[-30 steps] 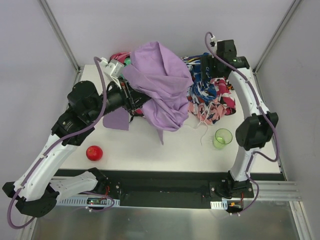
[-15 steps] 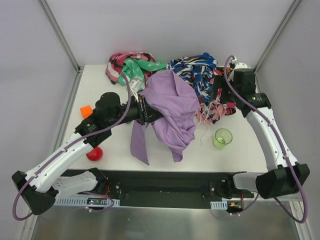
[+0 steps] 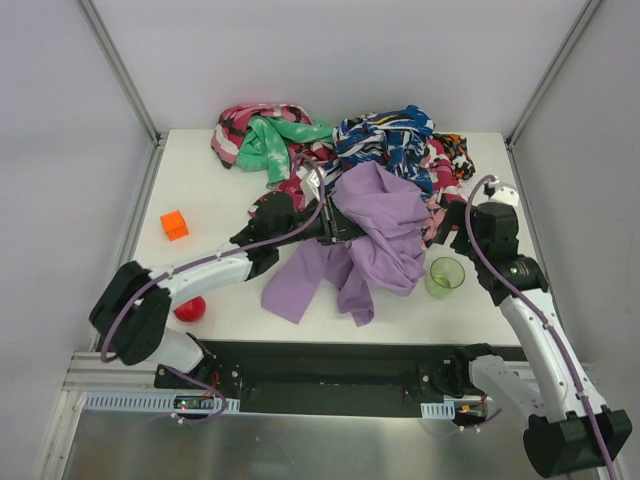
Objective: Pick out a specific cloth from the pile
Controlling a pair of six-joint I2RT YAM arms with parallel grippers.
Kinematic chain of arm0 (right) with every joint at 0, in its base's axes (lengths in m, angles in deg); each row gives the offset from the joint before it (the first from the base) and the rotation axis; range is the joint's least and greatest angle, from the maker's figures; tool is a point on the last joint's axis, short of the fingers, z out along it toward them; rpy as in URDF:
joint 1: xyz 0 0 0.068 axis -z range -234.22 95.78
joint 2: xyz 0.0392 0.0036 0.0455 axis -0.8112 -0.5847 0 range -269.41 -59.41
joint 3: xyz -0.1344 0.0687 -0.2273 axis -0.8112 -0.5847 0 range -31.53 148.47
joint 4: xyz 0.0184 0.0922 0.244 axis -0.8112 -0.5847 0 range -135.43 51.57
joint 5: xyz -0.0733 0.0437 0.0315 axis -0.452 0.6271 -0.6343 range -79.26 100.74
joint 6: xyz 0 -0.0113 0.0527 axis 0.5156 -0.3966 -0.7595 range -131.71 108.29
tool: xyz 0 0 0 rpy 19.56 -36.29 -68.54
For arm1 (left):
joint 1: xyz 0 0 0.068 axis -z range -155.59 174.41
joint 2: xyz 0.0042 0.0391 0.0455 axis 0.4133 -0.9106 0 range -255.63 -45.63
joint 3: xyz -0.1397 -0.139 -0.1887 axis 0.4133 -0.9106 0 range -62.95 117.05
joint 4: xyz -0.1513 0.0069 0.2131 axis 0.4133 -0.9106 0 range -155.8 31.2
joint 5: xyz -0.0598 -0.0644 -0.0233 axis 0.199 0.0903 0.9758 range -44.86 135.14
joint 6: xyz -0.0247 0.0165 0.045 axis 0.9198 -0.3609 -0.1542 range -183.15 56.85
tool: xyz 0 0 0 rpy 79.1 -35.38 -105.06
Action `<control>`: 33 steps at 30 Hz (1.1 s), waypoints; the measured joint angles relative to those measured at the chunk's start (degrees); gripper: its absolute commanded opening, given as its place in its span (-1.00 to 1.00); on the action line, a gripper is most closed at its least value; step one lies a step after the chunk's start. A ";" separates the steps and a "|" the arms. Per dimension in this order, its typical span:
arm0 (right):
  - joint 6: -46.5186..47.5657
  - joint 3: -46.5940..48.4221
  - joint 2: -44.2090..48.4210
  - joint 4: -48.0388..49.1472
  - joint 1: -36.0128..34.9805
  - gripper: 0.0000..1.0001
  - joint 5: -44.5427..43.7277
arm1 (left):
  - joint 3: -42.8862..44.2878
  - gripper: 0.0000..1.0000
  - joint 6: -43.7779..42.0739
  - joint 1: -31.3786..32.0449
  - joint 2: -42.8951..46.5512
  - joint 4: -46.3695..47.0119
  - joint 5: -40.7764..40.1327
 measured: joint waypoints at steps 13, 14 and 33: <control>-2.84 -7.13 15.58 0.28 0.00 0.91 -7.10 | 4.17 -1.00 8.76 3.50 -11.06 19.63 7.67; -2.93 -7.48 16.48 0.26 0.00 0.91 -7.61 | 2.60 -1.00 7.52 3.50 -9.75 18.18 6.78; -5.40 -9.05 13.11 -2.05 0.04 0.91 -8.46 | -16.92 0.98 -5.57 3.41 0.90 -15.23 -18.73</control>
